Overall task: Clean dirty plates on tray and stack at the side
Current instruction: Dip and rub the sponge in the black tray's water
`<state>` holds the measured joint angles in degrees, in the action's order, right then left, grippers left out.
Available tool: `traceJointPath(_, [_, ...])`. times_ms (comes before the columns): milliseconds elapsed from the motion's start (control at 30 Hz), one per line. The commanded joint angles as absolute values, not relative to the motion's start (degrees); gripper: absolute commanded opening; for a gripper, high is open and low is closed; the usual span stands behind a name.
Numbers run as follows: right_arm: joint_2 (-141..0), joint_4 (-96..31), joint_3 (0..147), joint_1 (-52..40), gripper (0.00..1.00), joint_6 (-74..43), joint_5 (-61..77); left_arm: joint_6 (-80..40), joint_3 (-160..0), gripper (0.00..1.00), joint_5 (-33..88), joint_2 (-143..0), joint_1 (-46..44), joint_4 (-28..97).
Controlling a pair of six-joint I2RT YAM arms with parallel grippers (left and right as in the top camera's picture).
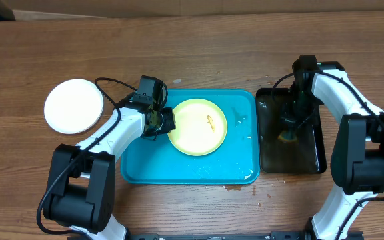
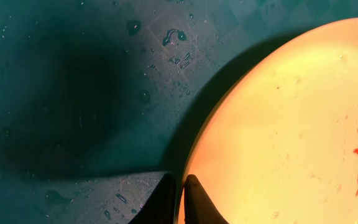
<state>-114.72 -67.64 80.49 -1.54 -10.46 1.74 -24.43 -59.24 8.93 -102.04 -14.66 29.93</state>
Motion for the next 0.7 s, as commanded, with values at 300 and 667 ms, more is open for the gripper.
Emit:
traceJointPath(300, [-113.9, -67.9, 82.1, -1.5, 0.04, -10.5, 3.1, -24.4, -59.2, 0.15, 8.4, -102.9, -15.1, 30.2])
traceJointPath(667, [-113.9, -67.3, 82.1, -1.5, 0.04, -10.2, 3.1, -24.3, -59.2, 0.1, 8.4, -102.9, -15.1, 31.5])
